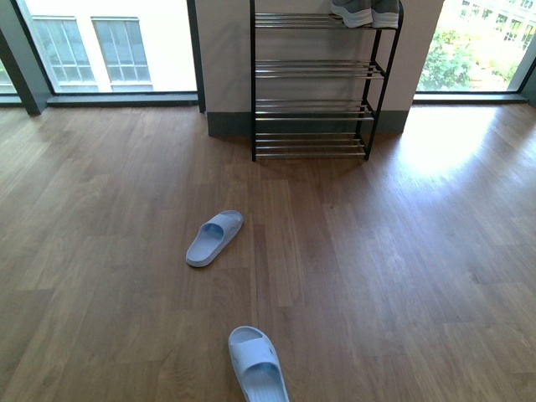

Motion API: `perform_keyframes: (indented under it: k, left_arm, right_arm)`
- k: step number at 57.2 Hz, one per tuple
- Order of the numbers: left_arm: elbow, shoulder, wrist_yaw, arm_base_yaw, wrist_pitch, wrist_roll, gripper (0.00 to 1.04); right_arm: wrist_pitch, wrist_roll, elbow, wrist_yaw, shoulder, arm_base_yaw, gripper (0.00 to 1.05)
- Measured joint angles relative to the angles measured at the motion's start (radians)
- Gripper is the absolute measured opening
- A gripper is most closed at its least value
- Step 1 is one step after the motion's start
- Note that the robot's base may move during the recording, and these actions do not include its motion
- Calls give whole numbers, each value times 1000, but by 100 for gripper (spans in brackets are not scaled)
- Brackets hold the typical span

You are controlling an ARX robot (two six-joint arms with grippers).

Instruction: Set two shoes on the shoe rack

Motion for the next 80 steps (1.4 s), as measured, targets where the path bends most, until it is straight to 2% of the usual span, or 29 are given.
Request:
perform_keyframes:
  k: [80]
  left_arm:
    - [0, 0, 1, 0, 0, 0, 95]
  right_arm:
    - [0, 0, 0, 0, 0, 0, 96]
